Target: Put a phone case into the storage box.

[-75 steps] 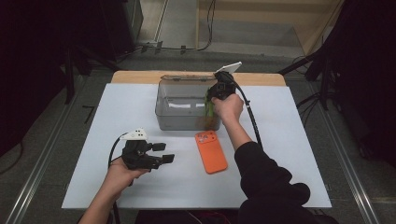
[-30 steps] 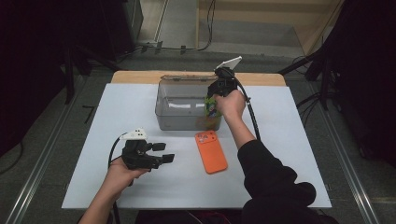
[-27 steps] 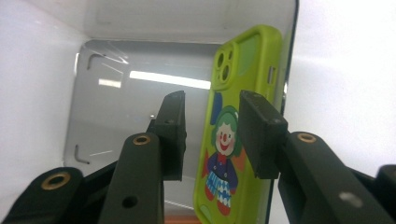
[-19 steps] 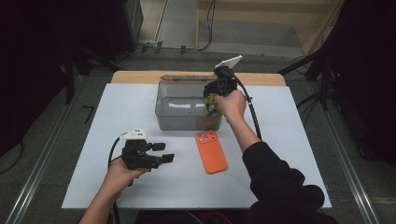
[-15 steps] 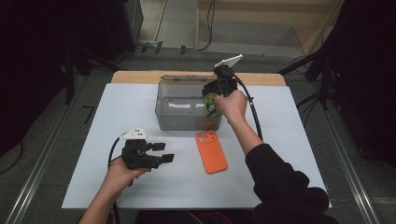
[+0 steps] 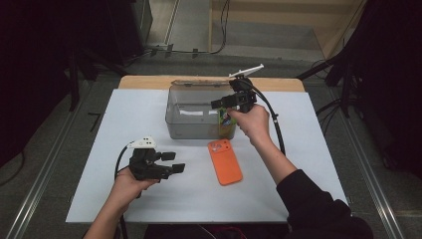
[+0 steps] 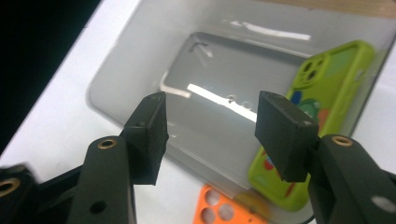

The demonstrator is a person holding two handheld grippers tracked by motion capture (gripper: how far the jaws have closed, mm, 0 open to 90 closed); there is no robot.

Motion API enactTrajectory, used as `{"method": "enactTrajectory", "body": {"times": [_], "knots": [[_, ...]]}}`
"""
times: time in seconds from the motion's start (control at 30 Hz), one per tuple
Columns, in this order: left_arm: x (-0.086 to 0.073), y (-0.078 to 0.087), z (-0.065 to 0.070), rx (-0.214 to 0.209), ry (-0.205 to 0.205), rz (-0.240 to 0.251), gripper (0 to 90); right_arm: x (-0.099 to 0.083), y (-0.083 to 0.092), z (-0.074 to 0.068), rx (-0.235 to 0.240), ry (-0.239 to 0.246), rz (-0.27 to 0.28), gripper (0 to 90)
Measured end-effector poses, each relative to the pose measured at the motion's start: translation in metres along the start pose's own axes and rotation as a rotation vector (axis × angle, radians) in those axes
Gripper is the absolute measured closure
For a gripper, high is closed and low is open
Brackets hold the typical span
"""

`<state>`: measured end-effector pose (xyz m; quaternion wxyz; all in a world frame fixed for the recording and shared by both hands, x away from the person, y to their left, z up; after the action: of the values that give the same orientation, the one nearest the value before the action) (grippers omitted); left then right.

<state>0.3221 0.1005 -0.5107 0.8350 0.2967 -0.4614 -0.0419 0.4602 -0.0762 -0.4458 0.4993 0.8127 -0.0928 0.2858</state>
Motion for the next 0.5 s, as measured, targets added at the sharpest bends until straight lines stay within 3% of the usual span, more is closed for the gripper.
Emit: {"method": "enactTrajectory", "body": {"times": [0.07, 0.27, 0.4, 0.5], "knots": [[0.0, 0.0, 0.0, 0.001, -0.001, -0.001, 33.2, -0.005, 0.005, -0.004, 0.024, 0.014, 0.014, 41.9], [0.0, 0.002, -0.002, 0.007, -0.003, -0.002, 33.2, -0.021, 0.019, -0.008, 0.05, 0.13, 0.07, 37.8], [0.0, 0.001, -0.001, 0.007, -0.003, -0.004, 33.2, -0.031, 0.029, -0.007, 0.09, 0.139, 0.089, 36.7], [0.0, 0.002, -0.002, 0.007, -0.002, -0.001, 33.2, -0.039, 0.035, -0.007, 0.112, 0.18, 0.111, 35.8]]}}
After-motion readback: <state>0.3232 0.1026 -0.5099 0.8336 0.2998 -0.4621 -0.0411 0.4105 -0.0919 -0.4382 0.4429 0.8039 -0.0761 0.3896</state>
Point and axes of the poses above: each handheld gripper's, and its own axes: y roughly backward along the jaws, x roughly out of its top, z roughly to its right, the point moved 10 cm from there along -y, roughly forward along the jaws, and after that the axes turned 4 degrees about -x, right-handed, at the moved point
